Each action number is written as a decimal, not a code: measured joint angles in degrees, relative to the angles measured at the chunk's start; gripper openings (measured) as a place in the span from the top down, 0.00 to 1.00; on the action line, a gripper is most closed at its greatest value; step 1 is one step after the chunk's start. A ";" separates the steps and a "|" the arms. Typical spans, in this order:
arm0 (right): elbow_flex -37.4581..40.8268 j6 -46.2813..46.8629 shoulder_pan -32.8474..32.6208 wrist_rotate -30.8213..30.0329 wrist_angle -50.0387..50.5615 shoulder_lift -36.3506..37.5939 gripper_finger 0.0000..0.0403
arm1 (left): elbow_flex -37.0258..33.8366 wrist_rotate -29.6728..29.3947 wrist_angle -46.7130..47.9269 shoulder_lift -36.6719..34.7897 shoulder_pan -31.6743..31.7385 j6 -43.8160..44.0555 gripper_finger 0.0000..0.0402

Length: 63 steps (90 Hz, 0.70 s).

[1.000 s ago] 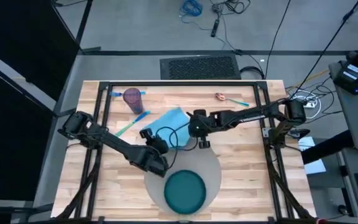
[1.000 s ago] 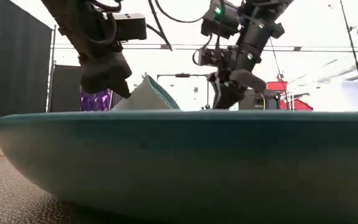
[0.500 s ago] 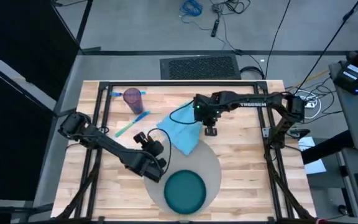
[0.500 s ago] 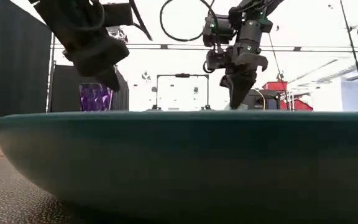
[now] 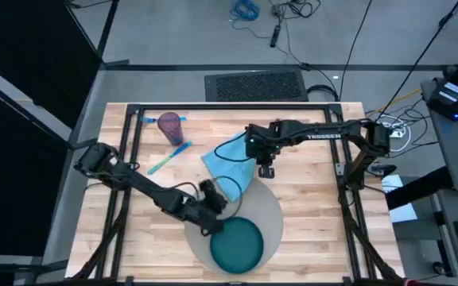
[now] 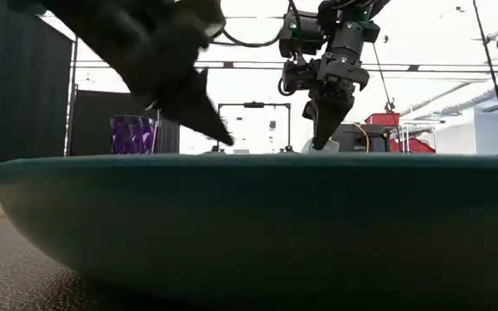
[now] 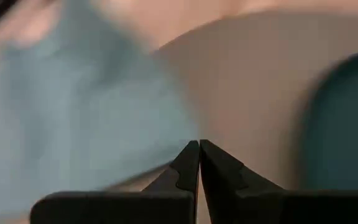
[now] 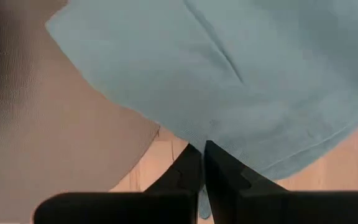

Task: Set table place
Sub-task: Fold the blue napkin

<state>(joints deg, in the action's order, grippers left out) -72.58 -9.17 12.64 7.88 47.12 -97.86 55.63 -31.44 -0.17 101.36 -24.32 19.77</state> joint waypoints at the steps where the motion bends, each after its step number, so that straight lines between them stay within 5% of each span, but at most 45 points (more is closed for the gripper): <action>1: 0.00 0.00 0.00 0.00 0.04 0.00 1.00 | -0.14 0.02 -0.14 0.00 -0.01 -0.26 1.00; 30: -0.02 -1.10 0.00 -0.02 1.49 0.02 1.00 | -1.24 -0.04 -1.20 0.90 3.55 -0.80 0.96; 63: -0.02 -3.10 0.15 -0.19 1.50 0.04 1.00 | -1.19 4.50 -4.87 0.83 6.10 2.37 0.57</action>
<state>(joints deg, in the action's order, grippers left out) -72.60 -12.27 12.80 7.69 48.62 -97.82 54.43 -26.94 -5.04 102.19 -18.22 22.14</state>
